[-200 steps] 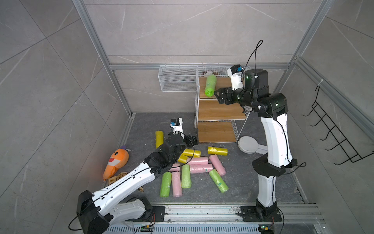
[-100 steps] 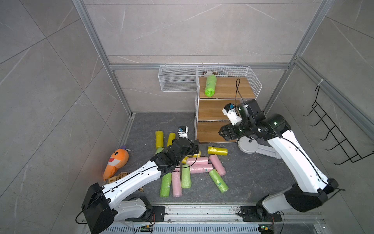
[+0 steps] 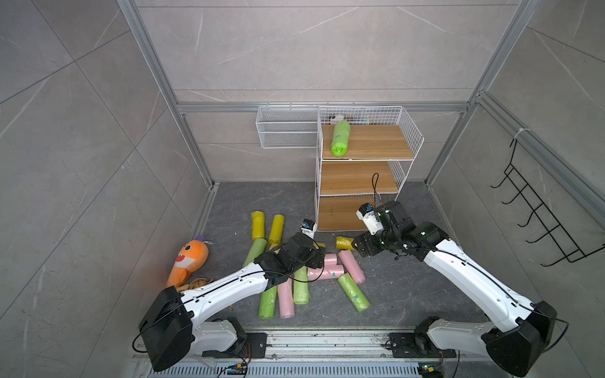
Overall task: Sort the rolls of trash bags by color and place them on the shelf
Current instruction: Pick up the roll of trash bags from the center of the board.
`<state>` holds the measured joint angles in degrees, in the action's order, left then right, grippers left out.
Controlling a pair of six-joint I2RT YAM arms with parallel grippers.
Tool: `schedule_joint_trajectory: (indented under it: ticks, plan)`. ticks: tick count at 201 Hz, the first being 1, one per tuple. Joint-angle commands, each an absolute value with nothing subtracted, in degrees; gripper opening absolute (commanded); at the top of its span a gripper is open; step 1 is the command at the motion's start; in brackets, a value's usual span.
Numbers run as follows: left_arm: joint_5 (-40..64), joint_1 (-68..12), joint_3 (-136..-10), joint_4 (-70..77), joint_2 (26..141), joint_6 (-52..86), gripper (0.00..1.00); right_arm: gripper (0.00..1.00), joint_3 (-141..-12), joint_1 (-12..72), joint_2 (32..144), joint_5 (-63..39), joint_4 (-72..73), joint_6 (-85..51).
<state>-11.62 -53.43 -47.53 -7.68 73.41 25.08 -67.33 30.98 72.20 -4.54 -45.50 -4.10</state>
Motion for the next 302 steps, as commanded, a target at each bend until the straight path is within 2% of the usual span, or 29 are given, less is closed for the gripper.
schedule_joint_trajectory:
  ticks: [1,40,64,128,203,261,302]
  plan:
    - [-8.9,-58.6,-47.0,-5.2,75.7,32.1,0.76,0.84,-63.7,28.6,70.1,-6.1,-42.6,-5.4]
    - [-10.1,-68.4,-46.6,-0.1,82.0,46.7,0.75,0.84,-57.2,27.8,67.7,-8.6,-44.0,-8.6]
    - [-10.3,-68.5,-45.3,3.8,86.9,54.1,0.75,0.83,-53.8,27.8,66.1,-9.5,-45.1,-11.4]
    - [-13.4,-68.6,-48.9,6.5,96.0,58.6,0.84,0.83,-50.6,27.6,65.7,-9.1,-44.1,-12.5]
    - [-12.9,-68.6,-49.2,13.3,100.4,63.8,0.84,0.82,-50.3,27.8,67.9,-12.0,-46.1,-12.9]
    - [-14.0,-68.7,-50.7,15.4,103.7,65.9,0.77,0.81,-48.0,27.7,67.9,-14.1,-44.3,-14.1]
    - [-15.4,-68.7,-48.9,16.7,103.6,67.4,0.61,0.81,-47.3,27.7,67.0,-14.0,-44.7,-14.1]
